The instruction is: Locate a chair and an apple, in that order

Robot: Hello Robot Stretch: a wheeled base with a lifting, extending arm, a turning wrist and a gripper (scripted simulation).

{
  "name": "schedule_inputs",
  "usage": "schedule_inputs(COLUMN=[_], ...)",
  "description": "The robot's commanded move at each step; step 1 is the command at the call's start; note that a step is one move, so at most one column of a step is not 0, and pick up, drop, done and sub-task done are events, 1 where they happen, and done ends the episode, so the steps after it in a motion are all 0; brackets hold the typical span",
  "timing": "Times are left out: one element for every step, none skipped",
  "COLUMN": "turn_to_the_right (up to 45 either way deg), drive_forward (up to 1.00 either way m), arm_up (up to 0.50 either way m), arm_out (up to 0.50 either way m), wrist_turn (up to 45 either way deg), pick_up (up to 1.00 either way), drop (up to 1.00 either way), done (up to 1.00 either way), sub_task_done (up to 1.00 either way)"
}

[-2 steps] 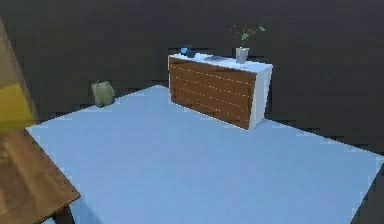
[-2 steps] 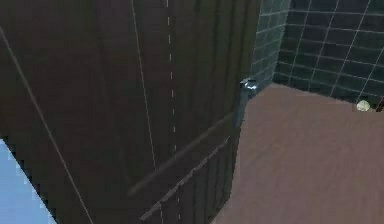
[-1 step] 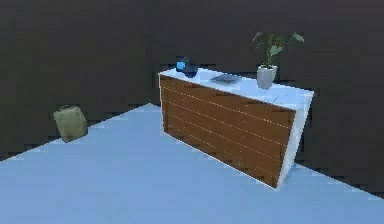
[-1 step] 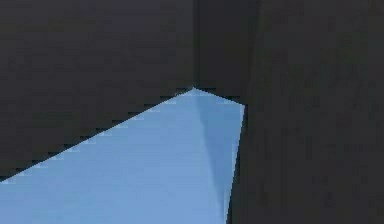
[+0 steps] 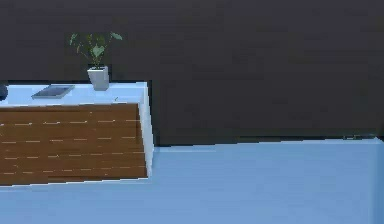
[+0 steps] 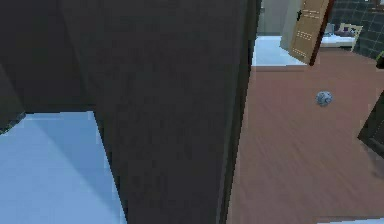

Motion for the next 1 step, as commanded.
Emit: schedule_inputs(turn_to_the_right=[3.0], drive_forward=[0.0], arm_up=[0.0], arm_out=[0.0], wrist_turn=[0.0], pick_up=[0.0], drop=[0.0], done=[0.0], sub_task_done=[0.0])
